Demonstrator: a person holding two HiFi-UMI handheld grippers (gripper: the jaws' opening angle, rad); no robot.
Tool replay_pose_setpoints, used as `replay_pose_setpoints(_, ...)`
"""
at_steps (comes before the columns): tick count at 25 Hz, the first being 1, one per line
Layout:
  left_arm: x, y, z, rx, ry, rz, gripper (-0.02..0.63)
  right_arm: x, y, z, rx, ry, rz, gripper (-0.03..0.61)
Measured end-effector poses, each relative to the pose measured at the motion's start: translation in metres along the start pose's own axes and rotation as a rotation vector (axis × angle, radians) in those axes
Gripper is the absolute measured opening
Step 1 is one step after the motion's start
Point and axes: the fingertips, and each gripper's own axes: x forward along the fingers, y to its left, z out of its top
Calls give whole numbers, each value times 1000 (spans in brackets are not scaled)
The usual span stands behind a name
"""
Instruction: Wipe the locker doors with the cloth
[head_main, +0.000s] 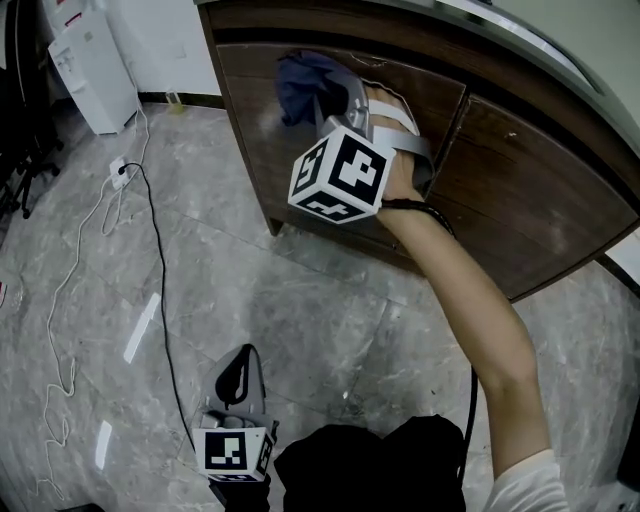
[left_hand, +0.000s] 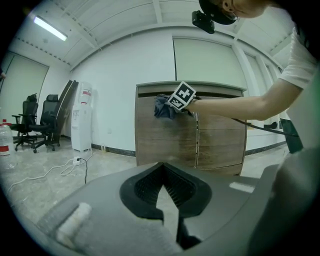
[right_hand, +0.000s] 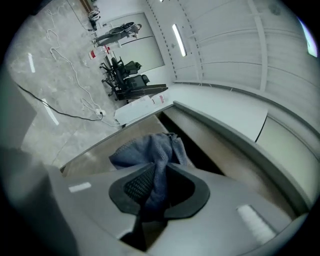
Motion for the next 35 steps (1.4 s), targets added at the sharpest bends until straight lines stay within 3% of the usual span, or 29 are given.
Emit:
replay_pose_setpoints(5, -8, 16, 8, 3, -10, 44, 2, 8, -29, 20, -10, -25, -36, 64)
replay_pose_setpoints(10, -12, 25, 2, -3, -8, 66, 2, 15, 0, 18, -11, -18, -13, 64)
replay_pose_setpoints(26, -12, 55, -36, -56, 37, 97, 2, 50, 238, -47, -88, 112, 265, 64)
replay_pose_setpoints(35, -8, 72, -46, -62, 39, 135, 2, 62, 349, -91, -109, 217, 404, 64)
